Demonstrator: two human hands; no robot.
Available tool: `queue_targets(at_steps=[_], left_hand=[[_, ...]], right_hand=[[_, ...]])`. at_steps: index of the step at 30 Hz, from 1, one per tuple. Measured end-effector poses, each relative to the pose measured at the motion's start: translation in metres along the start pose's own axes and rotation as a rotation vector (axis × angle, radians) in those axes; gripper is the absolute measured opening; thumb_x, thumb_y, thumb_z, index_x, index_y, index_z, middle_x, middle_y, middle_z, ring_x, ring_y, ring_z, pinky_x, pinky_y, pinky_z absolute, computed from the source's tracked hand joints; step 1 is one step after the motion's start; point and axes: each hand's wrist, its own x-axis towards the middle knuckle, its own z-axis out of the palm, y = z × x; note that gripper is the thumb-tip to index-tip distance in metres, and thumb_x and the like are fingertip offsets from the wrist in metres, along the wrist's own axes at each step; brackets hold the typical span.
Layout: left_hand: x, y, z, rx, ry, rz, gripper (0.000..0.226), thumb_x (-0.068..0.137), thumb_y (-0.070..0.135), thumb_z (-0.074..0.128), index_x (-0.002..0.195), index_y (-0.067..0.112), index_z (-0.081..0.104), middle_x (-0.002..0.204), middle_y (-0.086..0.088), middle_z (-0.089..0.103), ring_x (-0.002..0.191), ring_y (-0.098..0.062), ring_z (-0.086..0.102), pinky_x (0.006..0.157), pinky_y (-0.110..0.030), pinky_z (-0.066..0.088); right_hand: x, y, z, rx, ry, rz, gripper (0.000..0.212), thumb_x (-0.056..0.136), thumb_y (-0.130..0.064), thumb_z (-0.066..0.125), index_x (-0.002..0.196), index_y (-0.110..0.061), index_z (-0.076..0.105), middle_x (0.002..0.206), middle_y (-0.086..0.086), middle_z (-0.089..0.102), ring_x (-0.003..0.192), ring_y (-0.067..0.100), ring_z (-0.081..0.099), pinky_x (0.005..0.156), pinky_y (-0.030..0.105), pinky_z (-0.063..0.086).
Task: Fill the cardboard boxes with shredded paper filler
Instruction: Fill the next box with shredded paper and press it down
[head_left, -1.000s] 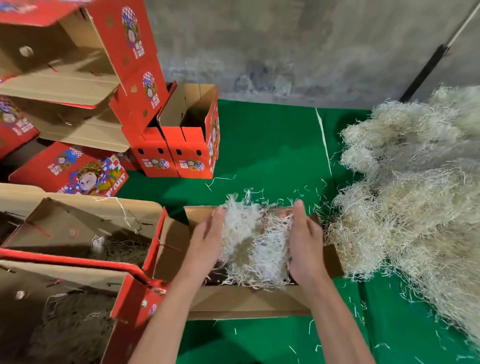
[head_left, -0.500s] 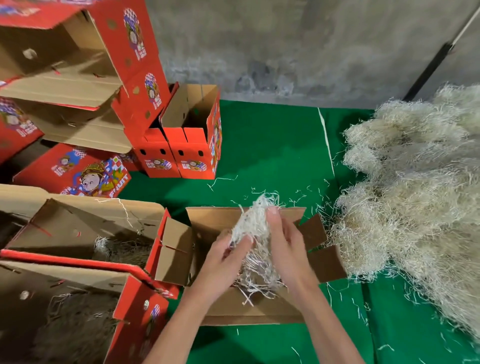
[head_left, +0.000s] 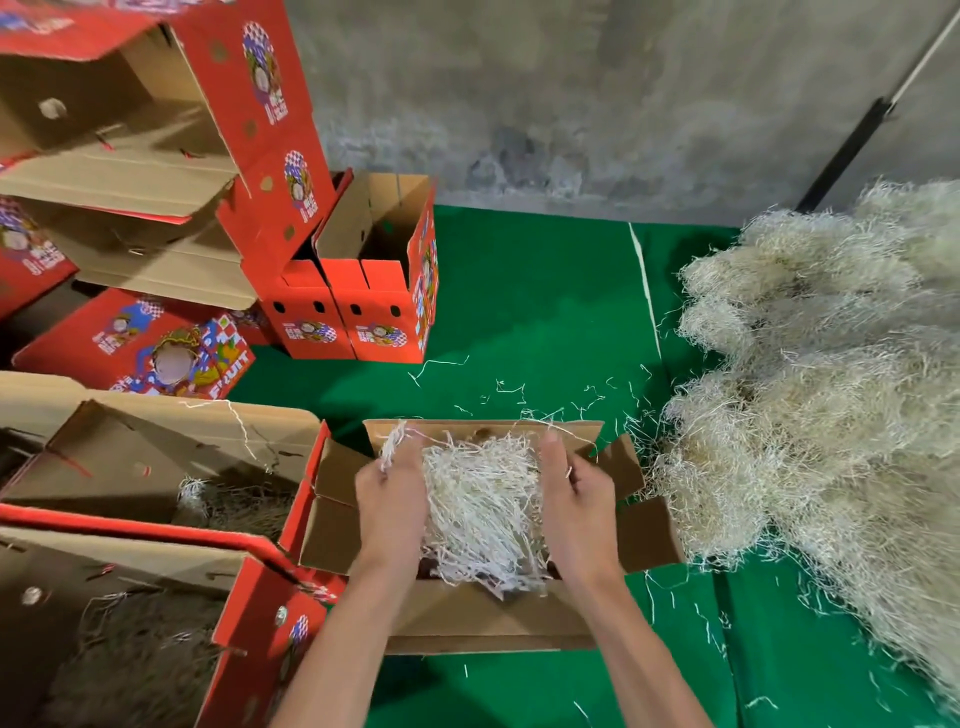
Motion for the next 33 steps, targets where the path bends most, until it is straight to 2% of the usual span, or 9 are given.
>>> queue_targets(at_steps=[6, 13, 16, 19, 23, 26, 27, 30, 33], left_hand=[[-0.027, -0.024, 0.025, 0.109, -0.197, 0.146, 0.038, 0.093, 0.061, 0.052, 0.126, 0.044, 0.051, 0.117, 0.028, 0.059, 0.109, 0.005, 0.055, 0.094, -0.029, 0.047], [-0.009, -0.016, 0.002, 0.111, -0.085, 0.315, 0.052, 0.095, 0.054, 0.058, 0.052, 0.031, 0.040, 0.047, 0.013, 0.027, 0.040, -0.006, 0.023, 0.036, -0.020, 0.022], [0.019, 0.007, -0.026, 0.009, 0.103, 0.160, 0.022, 0.098, 0.045, 0.055, 0.082, 0.030, 0.052, 0.074, 0.009, 0.047, 0.064, -0.010, 0.051, 0.053, -0.026, 0.043], [0.026, 0.017, -0.036, 0.176, 0.063, -0.054, 0.079, 0.080, 0.078, 0.057, 0.135, 0.023, 0.043, 0.111, 0.003, 0.051, 0.109, -0.026, 0.053, 0.100, -0.052, 0.041], [0.003, 0.010, -0.016, 0.224, -0.186, -0.010, 0.110, 0.055, 0.100, 0.052, 0.145, 0.039, 0.034, 0.120, 0.017, 0.053, 0.119, -0.012, 0.045, 0.106, -0.043, 0.032], [-0.009, 0.006, -0.008, 0.259, -0.385, 0.085, 0.087, 0.060, 0.104, 0.036, 0.138, 0.066, 0.032, 0.150, 0.030, 0.035, 0.133, 0.004, 0.028, 0.115, -0.040, 0.022], [-0.014, 0.005, -0.004, 0.288, -0.445, 0.096, 0.076, 0.062, 0.104, 0.034, 0.131, 0.072, 0.032, 0.145, 0.040, 0.034, 0.135, 0.006, 0.027, 0.114, -0.037, 0.023], [-0.020, -0.004, 0.006, 0.343, -0.354, 0.149, 0.080, 0.066, 0.099, 0.041, 0.112, 0.034, 0.053, 0.079, 0.038, 0.063, 0.076, 0.018, 0.059, 0.061, -0.015, 0.052], [-0.021, -0.006, 0.007, 0.337, -0.243, 0.218, 0.050, 0.077, 0.082, 0.054, 0.075, 0.035, 0.037, 0.055, 0.017, 0.043, 0.035, 0.011, 0.042, 0.035, -0.005, 0.031]], right_hand=[[-0.008, -0.005, 0.025, -0.058, -0.055, 0.071, 0.060, 0.092, -0.080, 0.036, 0.084, -0.027, 0.063, 0.071, -0.012, 0.069, 0.064, 0.001, 0.061, 0.066, 0.014, 0.046], [0.002, -0.007, -0.002, -0.001, 0.008, 0.075, 0.058, 0.098, -0.067, 0.042, 0.065, -0.018, 0.038, 0.051, -0.003, 0.027, 0.048, 0.015, 0.023, 0.054, 0.015, 0.022], [0.010, -0.004, -0.029, 0.073, 0.063, 0.216, 0.062, 0.088, -0.077, 0.043, 0.090, -0.016, 0.051, 0.065, 0.005, 0.057, 0.053, 0.003, 0.057, 0.097, 0.032, 0.046], [0.018, -0.009, -0.039, 0.135, 0.006, 0.316, 0.086, 0.086, -0.077, 0.047, 0.134, -0.006, 0.045, 0.120, -0.001, 0.060, 0.098, 0.016, 0.067, 0.110, 0.050, 0.036], [0.007, -0.020, -0.017, 0.167, -0.215, 0.261, 0.058, 0.082, -0.084, 0.050, 0.072, -0.027, 0.055, 0.060, 0.002, 0.041, 0.053, 0.019, 0.046, 0.070, 0.028, 0.038], [0.007, -0.015, -0.014, 0.104, -0.286, 0.237, 0.054, 0.084, -0.083, 0.047, 0.104, -0.034, 0.061, 0.085, 0.013, 0.057, 0.086, 0.025, 0.067, 0.073, 0.018, 0.041], [0.005, -0.019, -0.010, 0.065, -0.317, 0.163, 0.045, 0.089, -0.079, 0.046, 0.106, -0.040, 0.061, 0.085, 0.015, 0.056, 0.098, 0.017, 0.025, 0.096, 0.030, 0.034], [0.002, -0.023, 0.003, 0.007, -0.273, -0.032, 0.040, 0.102, -0.057, 0.044, 0.080, -0.027, 0.058, 0.062, 0.003, 0.048, 0.059, 0.005, 0.039, 0.060, 0.017, 0.040], [0.004, -0.016, 0.003, -0.050, -0.203, -0.068, 0.048, 0.104, -0.050, 0.044, 0.071, -0.015, 0.044, 0.053, -0.008, 0.035, 0.049, 0.010, 0.026, 0.048, 0.021, 0.027]])
